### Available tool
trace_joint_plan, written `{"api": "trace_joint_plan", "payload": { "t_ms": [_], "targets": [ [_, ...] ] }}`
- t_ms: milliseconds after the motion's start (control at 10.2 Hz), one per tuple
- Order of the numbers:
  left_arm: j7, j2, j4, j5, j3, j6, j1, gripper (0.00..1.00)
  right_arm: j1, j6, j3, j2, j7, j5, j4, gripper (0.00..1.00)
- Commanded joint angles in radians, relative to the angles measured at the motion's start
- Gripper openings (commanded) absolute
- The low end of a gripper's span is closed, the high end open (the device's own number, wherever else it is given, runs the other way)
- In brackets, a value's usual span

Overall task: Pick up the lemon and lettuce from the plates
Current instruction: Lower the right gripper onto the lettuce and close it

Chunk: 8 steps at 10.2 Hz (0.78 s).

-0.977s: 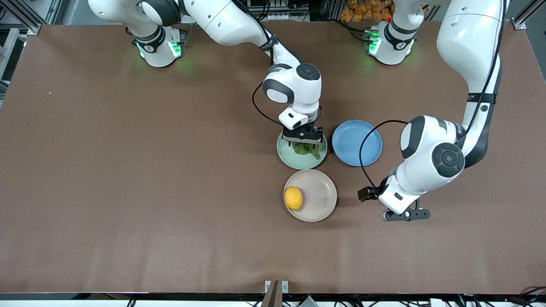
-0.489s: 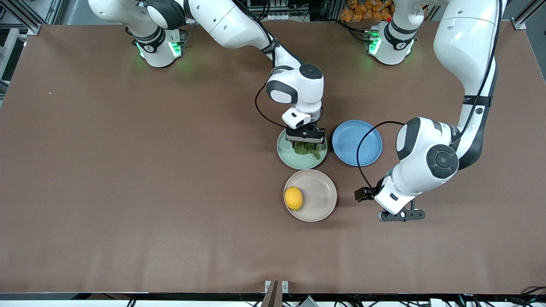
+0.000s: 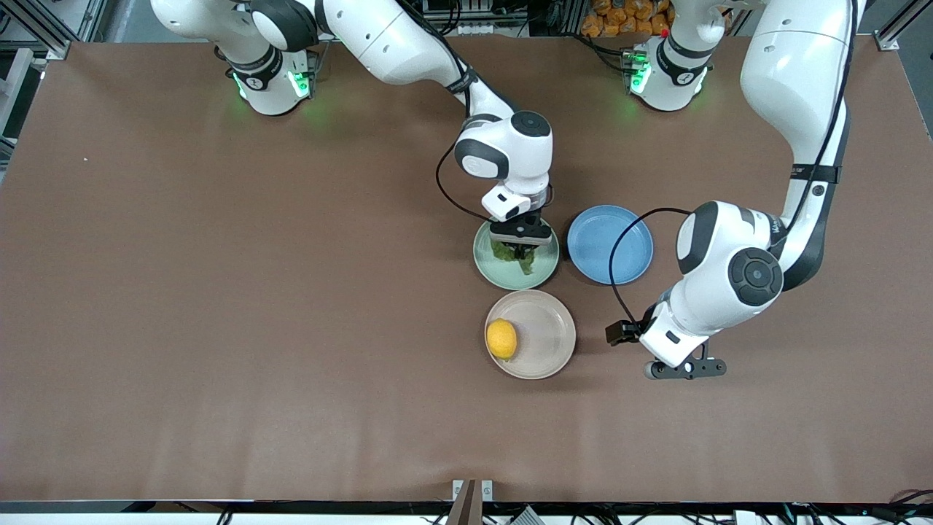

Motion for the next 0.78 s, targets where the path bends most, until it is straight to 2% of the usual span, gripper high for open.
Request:
{"api": "trace_joint_plan", "payload": {
  "t_ms": [0, 489, 684],
  "targets": [
    [-0.007, 0.013, 0.022, -0.022, 0.006, 0.007, -0.009, 1.0, -0.001, -0.005, -0.006, 0.013, 0.027, -0.038, 0.038, 0.0],
    [-0.015, 0.034, 0.022, -0.024, 0.005, 0.077, -0.01, 1.0, -0.022, -0.029, -0.006, -0.045, 0.001, -0.027, 0.038, 0.0],
    [-0.018, 0.042, 0.022, -0.024, 0.006, 0.088, -0.018, 1.0, -0.068, -0.115, 0.013, -0.102, -0.061, -0.015, 0.038, 0.0]
  ]
}}
